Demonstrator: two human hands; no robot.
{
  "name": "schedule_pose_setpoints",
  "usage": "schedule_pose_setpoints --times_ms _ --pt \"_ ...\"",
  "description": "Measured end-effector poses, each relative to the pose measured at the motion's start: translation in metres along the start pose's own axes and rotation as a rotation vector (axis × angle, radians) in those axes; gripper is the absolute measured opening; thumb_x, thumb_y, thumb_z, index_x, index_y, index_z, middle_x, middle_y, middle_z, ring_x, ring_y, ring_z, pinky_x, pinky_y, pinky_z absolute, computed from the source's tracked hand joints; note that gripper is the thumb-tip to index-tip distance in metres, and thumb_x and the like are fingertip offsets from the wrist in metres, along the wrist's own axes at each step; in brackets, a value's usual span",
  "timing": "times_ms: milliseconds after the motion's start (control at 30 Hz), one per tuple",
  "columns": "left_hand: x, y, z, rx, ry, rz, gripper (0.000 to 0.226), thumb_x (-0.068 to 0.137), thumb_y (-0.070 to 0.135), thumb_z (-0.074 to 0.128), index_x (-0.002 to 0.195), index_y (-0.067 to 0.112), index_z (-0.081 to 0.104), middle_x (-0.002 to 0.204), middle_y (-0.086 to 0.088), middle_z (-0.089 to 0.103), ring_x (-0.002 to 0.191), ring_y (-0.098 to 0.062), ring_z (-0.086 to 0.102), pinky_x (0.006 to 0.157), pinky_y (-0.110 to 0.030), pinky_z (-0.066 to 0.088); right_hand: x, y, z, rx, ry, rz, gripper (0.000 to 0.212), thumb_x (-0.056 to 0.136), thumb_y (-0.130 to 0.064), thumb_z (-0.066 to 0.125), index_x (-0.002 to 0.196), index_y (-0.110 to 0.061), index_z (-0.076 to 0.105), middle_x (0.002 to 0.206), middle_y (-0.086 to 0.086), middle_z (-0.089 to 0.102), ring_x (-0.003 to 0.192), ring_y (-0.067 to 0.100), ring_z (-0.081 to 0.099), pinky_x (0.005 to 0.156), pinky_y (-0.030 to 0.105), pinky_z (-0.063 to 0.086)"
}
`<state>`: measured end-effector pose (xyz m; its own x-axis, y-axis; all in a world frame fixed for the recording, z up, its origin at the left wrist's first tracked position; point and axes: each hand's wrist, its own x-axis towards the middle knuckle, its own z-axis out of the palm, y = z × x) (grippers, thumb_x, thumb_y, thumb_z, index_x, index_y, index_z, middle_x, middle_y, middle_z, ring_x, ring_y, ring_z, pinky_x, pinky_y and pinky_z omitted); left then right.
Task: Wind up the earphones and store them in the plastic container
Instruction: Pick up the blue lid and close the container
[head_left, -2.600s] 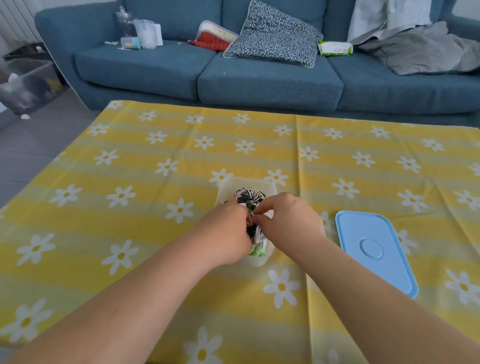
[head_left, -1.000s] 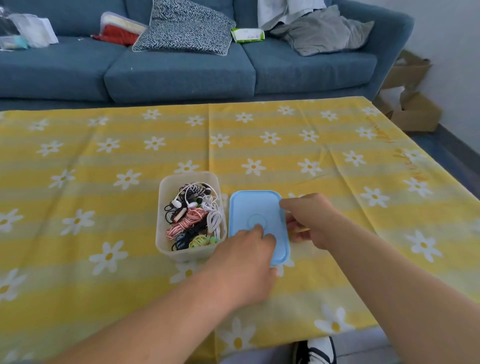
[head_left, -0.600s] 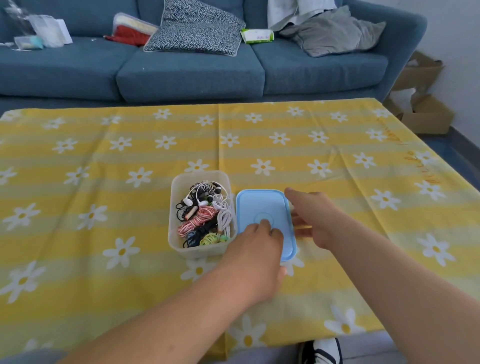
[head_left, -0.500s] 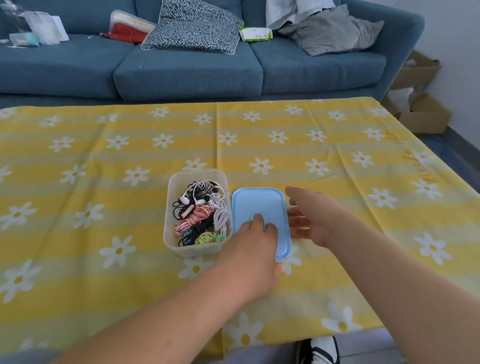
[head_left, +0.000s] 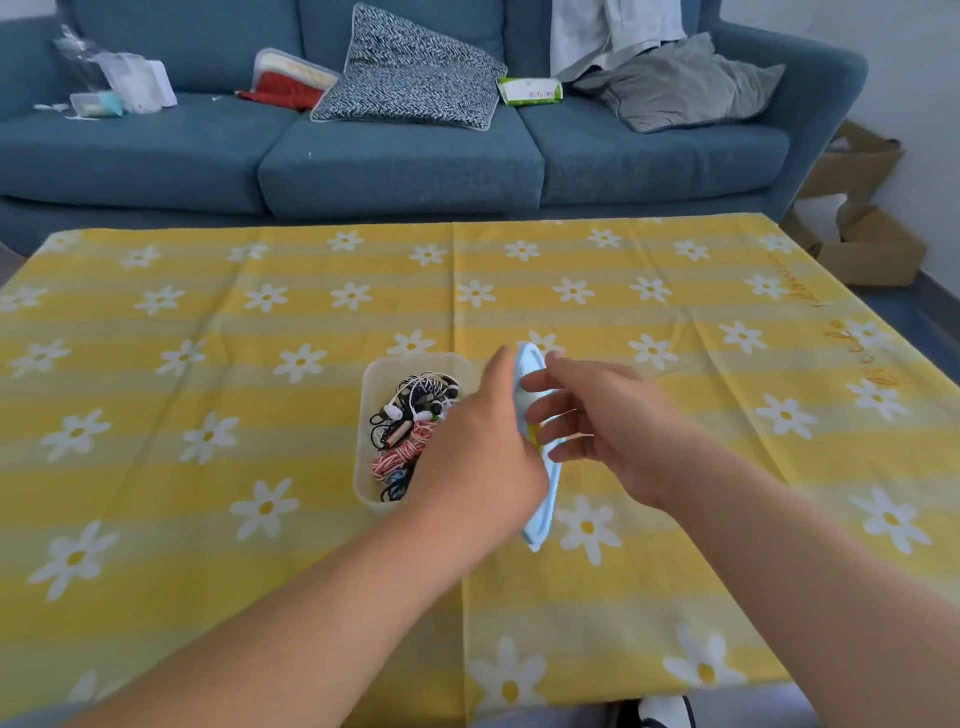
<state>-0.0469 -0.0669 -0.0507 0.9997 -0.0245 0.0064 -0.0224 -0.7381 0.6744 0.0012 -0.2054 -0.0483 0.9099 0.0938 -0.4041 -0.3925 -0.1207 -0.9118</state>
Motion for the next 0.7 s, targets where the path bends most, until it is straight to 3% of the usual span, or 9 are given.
schedule_pose_setpoints --times_ms 67,133,233,300,367,433,567,700 --pt "0.004 -0.010 -0.012 -0.217 0.059 -0.092 0.071 0.095 0.011 0.054 0.155 0.038 0.028 0.124 0.011 0.060 0.108 -0.018 0.061 0.086 -0.030 0.048 0.002 0.002 0.007 -0.205 0.151 -0.075 0.025 0.097 -0.033 0.060 0.105 -0.013 0.072 0.083 0.008 0.067 0.067 0.023 0.062 0.062 0.037 0.051" --pt "0.006 -0.023 -0.019 -0.350 0.142 -0.157 0.066 0.096 0.014 0.059 0.151 0.041 0.035 0.128 0.009 0.064 0.109 -0.017 0.064 0.089 -0.036 0.054 0.004 0.004 0.010 -0.404 0.231 -0.091 0.030 0.094 -0.038 0.060 0.119 -0.022 0.065 0.087 0.003 0.067 0.071 0.021 0.063 0.061 0.037 0.054" --pt "0.004 -0.040 -0.028 -0.536 0.224 -0.209 0.059 0.096 0.014 0.064 0.146 0.037 0.045 0.124 0.010 0.068 0.104 -0.011 0.069 0.077 -0.027 0.057 0.006 0.007 0.020 -0.489 0.149 0.007 0.053 0.096 -0.052 0.054 0.141 -0.023 0.052 0.097 0.003 0.068 0.077 0.022 0.069 0.054 0.032 0.052" --pt "0.003 -0.052 -0.036 -0.543 0.252 -0.221 0.052 0.094 0.014 0.067 0.139 0.035 0.052 0.117 0.011 0.071 0.099 -0.008 0.070 0.077 -0.028 0.058 0.010 0.009 0.031 -0.482 0.102 -0.023 0.043 0.099 -0.046 0.053 0.129 -0.016 0.061 0.087 0.003 0.070 0.063 0.018 0.067 0.046 0.028 0.048" --pt "0.003 -0.064 -0.043 -0.462 0.242 -0.207 0.038 0.091 0.015 0.070 0.120 0.039 0.060 0.108 0.014 0.073 0.095 -0.008 0.071 0.083 -0.036 0.060 0.014 0.011 0.042 -0.473 0.065 -0.080 0.027 0.101 -0.034 0.051 0.108 -0.013 0.068 0.069 0.003 0.066 0.048 0.015 0.059 0.042 0.026 0.046" --pt "0.004 -0.076 -0.052 -0.299 0.209 -0.177 0.032 0.089 0.022 0.071 0.112 0.041 0.058 0.099 0.016 0.073 0.091 -0.010 0.071 0.083 -0.036 0.059 0.020 0.013 0.051 -0.524 0.049 -0.089 0.025 0.100 -0.032 0.050 0.098 -0.013 0.067 0.063 0.004 0.063 0.045 0.016 0.055 0.042 0.026 0.044" --pt "0.004 -0.099 -0.072 0.133 0.118 -0.119 0.039 0.089 0.045 0.065 0.124 0.030 0.054 0.082 0.005 0.065 0.083 -0.023 0.066 0.069 -0.036 0.052 0.031 0.017 0.063 -0.702 0.079 -0.147 0.025 0.099 -0.038 0.052 0.097 -0.018 0.068 0.061 -0.002 0.059 0.046 0.014 0.050 0.043 0.021 0.036" --pt "0.003 -0.113 -0.071 0.285 -0.025 -0.098 0.051 0.097 0.040 0.053 0.144 0.022 0.044 0.094 -0.004 0.071 0.097 -0.027 0.066 0.080 -0.039 0.053 0.038 0.017 0.068 -0.717 0.107 -0.162 0.019 0.096 -0.033 0.053 0.094 -0.020 0.066 0.064 0.003 0.063 0.054 0.025 0.060 0.051 0.029 0.043"
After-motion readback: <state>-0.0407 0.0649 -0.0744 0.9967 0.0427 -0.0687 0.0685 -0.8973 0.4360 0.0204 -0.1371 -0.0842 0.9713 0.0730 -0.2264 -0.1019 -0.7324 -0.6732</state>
